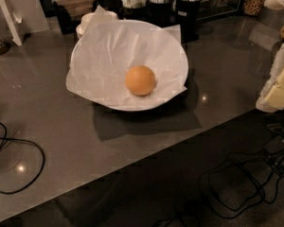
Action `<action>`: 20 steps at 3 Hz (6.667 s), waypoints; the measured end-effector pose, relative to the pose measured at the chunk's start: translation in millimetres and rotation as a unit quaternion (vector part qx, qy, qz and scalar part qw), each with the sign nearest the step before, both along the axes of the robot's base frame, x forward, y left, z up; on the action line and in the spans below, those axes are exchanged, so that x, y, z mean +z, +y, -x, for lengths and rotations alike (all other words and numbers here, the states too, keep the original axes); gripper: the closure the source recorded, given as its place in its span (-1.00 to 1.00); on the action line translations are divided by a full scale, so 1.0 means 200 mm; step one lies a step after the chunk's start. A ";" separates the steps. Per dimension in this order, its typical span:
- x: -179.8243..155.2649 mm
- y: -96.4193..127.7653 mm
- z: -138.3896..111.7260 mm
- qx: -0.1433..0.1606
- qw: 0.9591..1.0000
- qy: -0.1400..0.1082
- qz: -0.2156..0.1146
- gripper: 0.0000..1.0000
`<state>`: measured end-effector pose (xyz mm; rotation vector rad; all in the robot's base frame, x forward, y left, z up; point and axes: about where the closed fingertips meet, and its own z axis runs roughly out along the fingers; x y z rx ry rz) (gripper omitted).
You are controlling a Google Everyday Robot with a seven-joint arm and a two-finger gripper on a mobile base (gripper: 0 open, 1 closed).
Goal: Pick orange from white bowl
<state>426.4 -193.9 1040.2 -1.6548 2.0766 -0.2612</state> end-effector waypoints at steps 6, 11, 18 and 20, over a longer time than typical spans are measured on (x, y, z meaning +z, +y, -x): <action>-0.02 0.94 -0.42 0.245 0.952 -0.002 -0.186 -1.00; -0.63 0.91 -0.88 0.177 0.950 0.051 -0.252 -1.00; -0.89 1.00 -0.91 0.112 0.965 0.010 -0.237 -1.00; -0.89 1.00 -0.91 0.112 0.965 0.010 -0.237 -0.62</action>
Offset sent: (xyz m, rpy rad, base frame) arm 0.0033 0.0130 -0.0046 0.0505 0.0083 0.0555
